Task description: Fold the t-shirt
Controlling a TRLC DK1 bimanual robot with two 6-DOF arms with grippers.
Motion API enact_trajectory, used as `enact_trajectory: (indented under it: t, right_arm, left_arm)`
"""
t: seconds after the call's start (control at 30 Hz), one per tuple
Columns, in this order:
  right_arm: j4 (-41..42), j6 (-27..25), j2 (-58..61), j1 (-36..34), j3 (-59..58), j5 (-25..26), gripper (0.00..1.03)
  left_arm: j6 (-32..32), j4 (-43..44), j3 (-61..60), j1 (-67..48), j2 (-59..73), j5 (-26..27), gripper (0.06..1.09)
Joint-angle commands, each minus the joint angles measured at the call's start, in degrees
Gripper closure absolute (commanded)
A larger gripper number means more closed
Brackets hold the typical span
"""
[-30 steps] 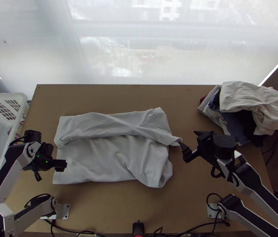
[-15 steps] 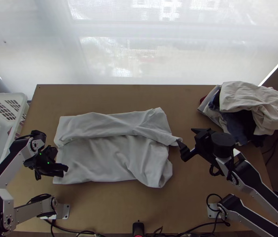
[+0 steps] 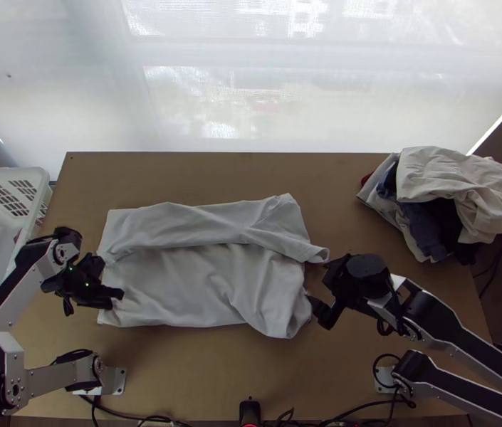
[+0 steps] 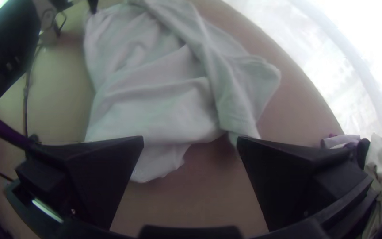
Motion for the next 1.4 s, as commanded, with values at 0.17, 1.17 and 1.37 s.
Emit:
enact_trajectory:
  t: [0.17, 1.17, 1.37]
  right_arm:
    - [-14.11, -4.13, 1.96, 11.22, 0.38, -3.68, 0.05]
    - [4.79, -3.86, 22.35, 12.01, -0.94, -6.41, 0.78]
    - [5.31, -2.90, 20.77, 7.61, 2.23, -6.32, 1.00]
  left_arm:
    - [-6.55, 0.31, 16.42, 1.84, 2.02, 5.94, 1.05]
    - [-9.63, 1.27, 20.03, 1.57, 6.06, 8.32, 1.05]
    - [-9.19, 1.01, 19.68, 1.66, 6.06, 8.32, 1.05]
